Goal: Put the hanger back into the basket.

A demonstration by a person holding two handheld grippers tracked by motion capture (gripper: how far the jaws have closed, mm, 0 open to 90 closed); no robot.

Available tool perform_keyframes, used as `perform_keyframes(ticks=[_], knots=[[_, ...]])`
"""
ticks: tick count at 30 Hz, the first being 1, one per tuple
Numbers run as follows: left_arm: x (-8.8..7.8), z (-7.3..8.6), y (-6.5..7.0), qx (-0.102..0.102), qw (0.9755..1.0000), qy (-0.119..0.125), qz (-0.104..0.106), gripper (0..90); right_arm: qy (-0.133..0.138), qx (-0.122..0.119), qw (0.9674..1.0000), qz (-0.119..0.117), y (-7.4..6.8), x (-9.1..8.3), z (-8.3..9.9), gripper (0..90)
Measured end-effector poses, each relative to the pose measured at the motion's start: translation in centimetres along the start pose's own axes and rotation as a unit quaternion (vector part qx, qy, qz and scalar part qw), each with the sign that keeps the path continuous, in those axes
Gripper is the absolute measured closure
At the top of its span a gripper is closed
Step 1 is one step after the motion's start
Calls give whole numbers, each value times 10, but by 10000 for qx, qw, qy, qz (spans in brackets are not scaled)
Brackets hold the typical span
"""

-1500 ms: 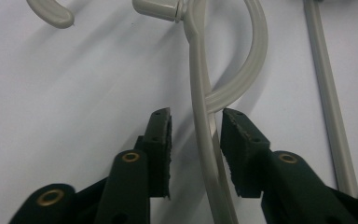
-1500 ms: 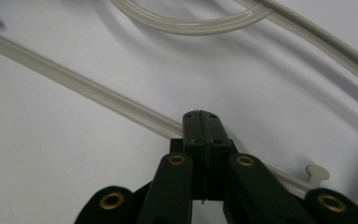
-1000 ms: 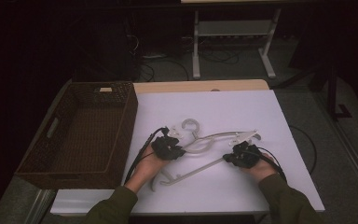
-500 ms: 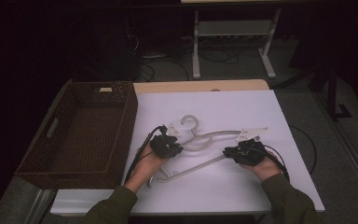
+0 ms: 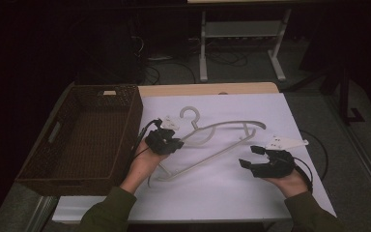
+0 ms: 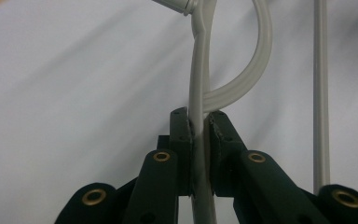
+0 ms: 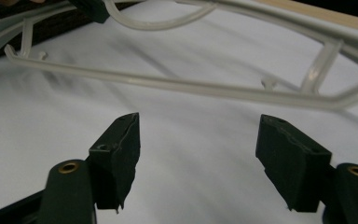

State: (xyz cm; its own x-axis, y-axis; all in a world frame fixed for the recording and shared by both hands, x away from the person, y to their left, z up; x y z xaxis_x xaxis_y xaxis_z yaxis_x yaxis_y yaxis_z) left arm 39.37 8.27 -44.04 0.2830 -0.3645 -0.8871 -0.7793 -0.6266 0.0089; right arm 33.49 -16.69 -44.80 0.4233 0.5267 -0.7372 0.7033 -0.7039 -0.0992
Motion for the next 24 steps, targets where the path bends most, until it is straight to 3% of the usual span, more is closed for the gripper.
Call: perform_keyframes(ticks=[7, 8, 11, 15, 16, 24], knots=[[-28, -6, -9, -86, 9999, 43, -81, 823, 82, 65, 9999, 10, 1, -8, 5, 209], [-39, -7, -13, -132, 9998, 79, -92, 823, 110, 89, 9999, 47, 2, -9, 6, 150], [-50, -8, -19, -144, 9997, 106, -153, 823, 118, 121, 9998, 73, 2, -9, 7, 129], [-78, -6, -33, -239, 9994, 134, -220, 823, 272, 129, 9994, 145, 3, -14, 6, 24], [-78, -6, -33, -239, 9994, 134, -220, 823, 272, 129, 9994, 145, 3, -14, 6, 24], [-125, 8, -67, -540, 9974, 285, -386, 823, 291, 150, 9993, 198, 4, -15, 10, 20]])
Point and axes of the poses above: each handheld gripper's, and its own axes: x roughly forward along the jaws, z roughly out of its underside, y roughly to its right, the point moved 9 cm from there along x, roughly forward along the jaws, and after that the axes turned 15 degrees about -y, right-handed, at the moved point
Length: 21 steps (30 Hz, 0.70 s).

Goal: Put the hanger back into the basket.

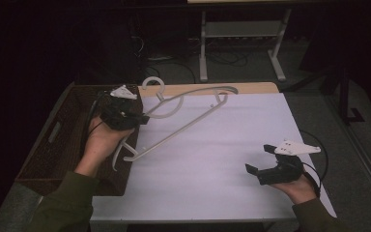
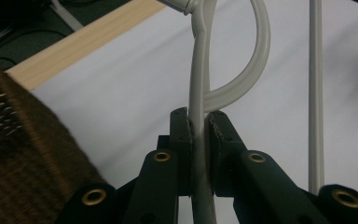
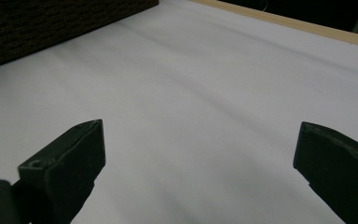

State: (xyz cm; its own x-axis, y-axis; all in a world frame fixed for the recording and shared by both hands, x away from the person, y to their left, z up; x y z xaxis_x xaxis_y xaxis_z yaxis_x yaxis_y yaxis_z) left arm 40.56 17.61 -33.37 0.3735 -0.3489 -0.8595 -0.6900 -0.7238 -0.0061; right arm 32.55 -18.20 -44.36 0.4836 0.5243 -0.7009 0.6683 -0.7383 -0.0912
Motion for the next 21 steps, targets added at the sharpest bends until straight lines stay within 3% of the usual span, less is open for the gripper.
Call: perform_keyframes(ticks=[1, 4, 7, 10, 12, 13, 14, 21], knots=[[0, 0, 0, 0, 10000, 0, 0, 823, -11, -16, 10000, 8, 0, 0, 0, 19], [-17, 8, -20, -96, 9999, 55, -109, 823, -5, -45, 10000, 46, 1, 1, 0, 20], [-24, 15, -30, -169, 9997, 57, -153, 823, 31, -23, 10000, 60, 2, 1, 0, 19], [-36, 30, -50, -319, 9991, 75, -285, 823, 65, 2, 10000, 61, 3, 0, 0, 19], [-39, 35, -56, -366, 9988, 70, -318, 823, 69, 1, 10000, 59, 3, 0, 0, 19], [-45, 43, -68, -410, 9982, 83, -422, 823, 48, 3, 10000, 64, 3, 1, 0, 19], [-45, 43, -68, -410, 9982, 83, -422, 823, 48, 3, 10000, 64, 3, 1, 0, 19], [-63, 73, -106, -663, 9957, 42, -652, 823, 40, -6, 10000, 76, 4, 3, 0, 19]])
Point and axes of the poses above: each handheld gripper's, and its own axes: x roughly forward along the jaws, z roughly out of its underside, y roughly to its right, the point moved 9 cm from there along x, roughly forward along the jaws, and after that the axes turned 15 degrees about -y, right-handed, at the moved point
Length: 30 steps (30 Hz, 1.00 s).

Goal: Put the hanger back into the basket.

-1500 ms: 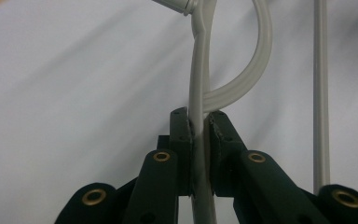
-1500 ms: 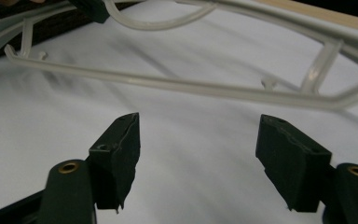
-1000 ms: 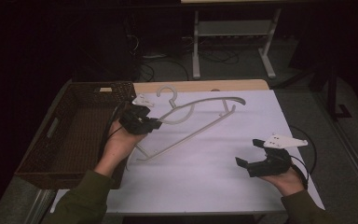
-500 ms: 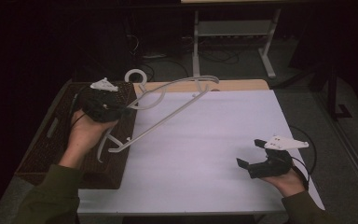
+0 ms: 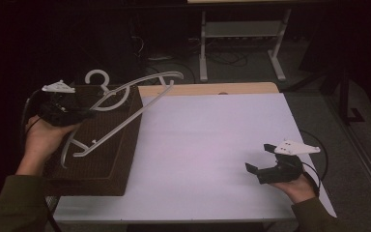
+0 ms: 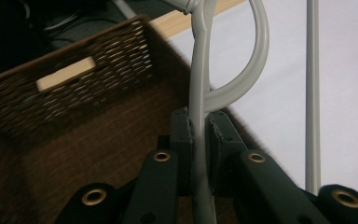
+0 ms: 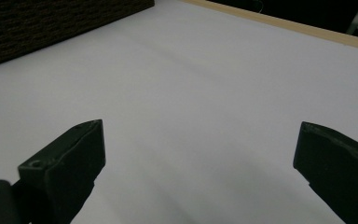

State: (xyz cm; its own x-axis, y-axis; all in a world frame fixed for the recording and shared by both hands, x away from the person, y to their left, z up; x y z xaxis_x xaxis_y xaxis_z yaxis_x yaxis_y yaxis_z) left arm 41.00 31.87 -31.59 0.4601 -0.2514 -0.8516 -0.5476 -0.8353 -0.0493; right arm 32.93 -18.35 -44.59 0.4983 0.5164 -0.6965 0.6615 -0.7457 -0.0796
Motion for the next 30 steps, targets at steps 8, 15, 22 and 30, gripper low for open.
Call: perform_keyframes(ticks=[8, 15, 22, 30], knots=[[-8, 31, -51, -208, 9987, -176, -434, 823, -45, 32, 10000, 16, 0, 2, 2, 19], [-7, 52, -76, -440, 9966, -284, -632, 823, -43, 51, 10000, 26, 1, 4, 3, 19], [-4, 68, -93, -597, 9946, -434, -724, 823, -56, 71, 10000, 33, 2, 4, 3, 19], [5, 77, -101, -641, 9924, -621, -842, 823, -73, 78, 9999, 44, 3, 4, 4, 19]])
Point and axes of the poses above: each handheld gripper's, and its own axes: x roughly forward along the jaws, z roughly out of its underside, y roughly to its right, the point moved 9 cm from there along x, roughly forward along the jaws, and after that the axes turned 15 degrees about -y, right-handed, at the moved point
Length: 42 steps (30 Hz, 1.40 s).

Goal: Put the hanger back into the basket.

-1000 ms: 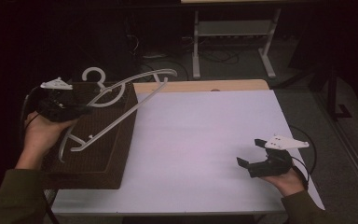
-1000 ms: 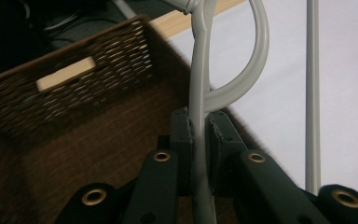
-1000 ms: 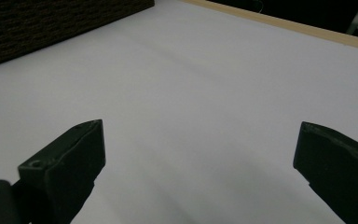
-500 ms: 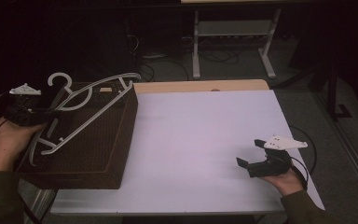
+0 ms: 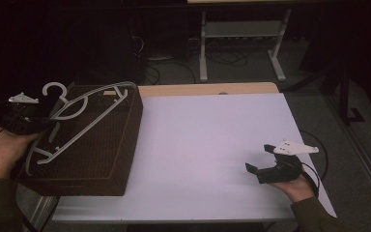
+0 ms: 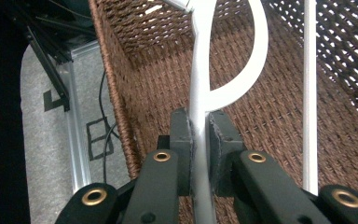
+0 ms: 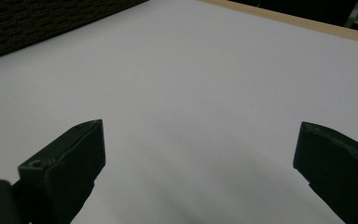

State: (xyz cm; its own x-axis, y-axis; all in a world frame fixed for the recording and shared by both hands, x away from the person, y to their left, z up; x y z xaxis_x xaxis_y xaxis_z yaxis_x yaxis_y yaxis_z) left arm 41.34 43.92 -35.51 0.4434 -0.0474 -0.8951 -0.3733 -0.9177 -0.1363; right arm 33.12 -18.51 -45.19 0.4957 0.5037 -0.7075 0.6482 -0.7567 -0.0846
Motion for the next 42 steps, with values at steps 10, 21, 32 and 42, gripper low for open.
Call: perform_keyframes(ticks=[10, 21, 32, 42], knots=[[15, 9, 0, 1, 9998, -183, 50, 822, -10, -3, 10000, 3, 0, 1, 0, 19], [27, 12, 2, -12, 9996, -255, 107, 806, 8, -6, 10000, 20, 1, 0, 0, 20], [15, 6, 12, -127, 9982, 231, 538, 474, 29, -19, 10000, -15, 0, 0, -1, 20], [-2, -25, 63, -199, 9838, 1223, 1299, 291, 192, 7, 9998, -50, 3, -6, -10, 20]])
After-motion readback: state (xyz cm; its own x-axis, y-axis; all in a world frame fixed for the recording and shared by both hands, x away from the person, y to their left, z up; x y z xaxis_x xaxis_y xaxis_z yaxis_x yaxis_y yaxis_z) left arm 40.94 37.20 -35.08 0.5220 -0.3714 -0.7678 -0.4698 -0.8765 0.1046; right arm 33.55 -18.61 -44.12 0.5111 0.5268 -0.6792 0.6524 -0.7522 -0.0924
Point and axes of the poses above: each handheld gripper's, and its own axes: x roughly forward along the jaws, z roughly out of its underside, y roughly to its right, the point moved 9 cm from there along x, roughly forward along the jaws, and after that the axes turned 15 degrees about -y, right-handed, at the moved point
